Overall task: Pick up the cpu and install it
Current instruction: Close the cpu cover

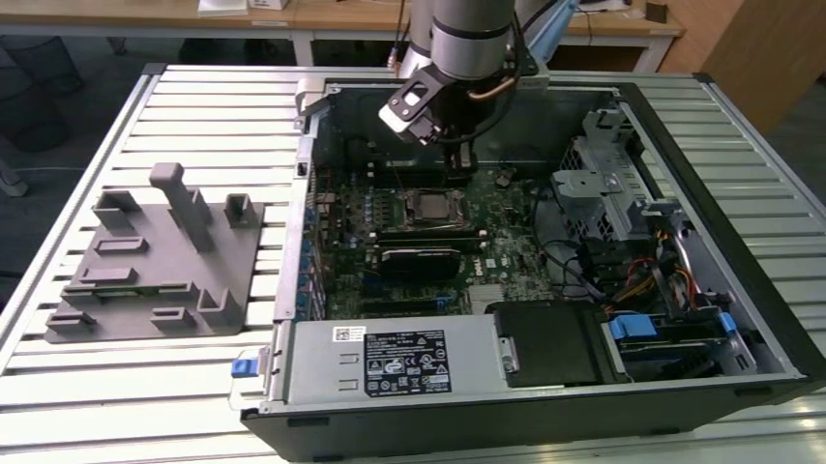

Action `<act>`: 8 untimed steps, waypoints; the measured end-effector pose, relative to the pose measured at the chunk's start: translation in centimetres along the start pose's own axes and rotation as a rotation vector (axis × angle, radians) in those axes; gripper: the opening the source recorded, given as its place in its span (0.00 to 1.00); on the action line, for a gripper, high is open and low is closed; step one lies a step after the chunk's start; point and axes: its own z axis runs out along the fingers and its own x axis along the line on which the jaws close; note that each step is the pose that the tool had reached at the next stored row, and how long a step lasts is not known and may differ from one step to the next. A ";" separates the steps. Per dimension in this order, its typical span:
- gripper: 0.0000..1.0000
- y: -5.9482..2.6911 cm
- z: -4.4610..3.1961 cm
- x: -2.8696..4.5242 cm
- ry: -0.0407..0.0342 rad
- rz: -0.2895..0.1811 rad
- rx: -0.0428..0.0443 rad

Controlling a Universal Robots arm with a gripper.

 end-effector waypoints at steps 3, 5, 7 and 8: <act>0.11 -0.49 0.10 0.01 -0.0001 0.000 0.0000; 0.11 -0.92 0.21 0.02 0.0001 0.000 -0.0001; 0.11 -1.25 0.34 0.03 0.0000 0.000 -0.0001; 0.11 -1.36 0.40 0.02 -0.0001 0.000 0.0001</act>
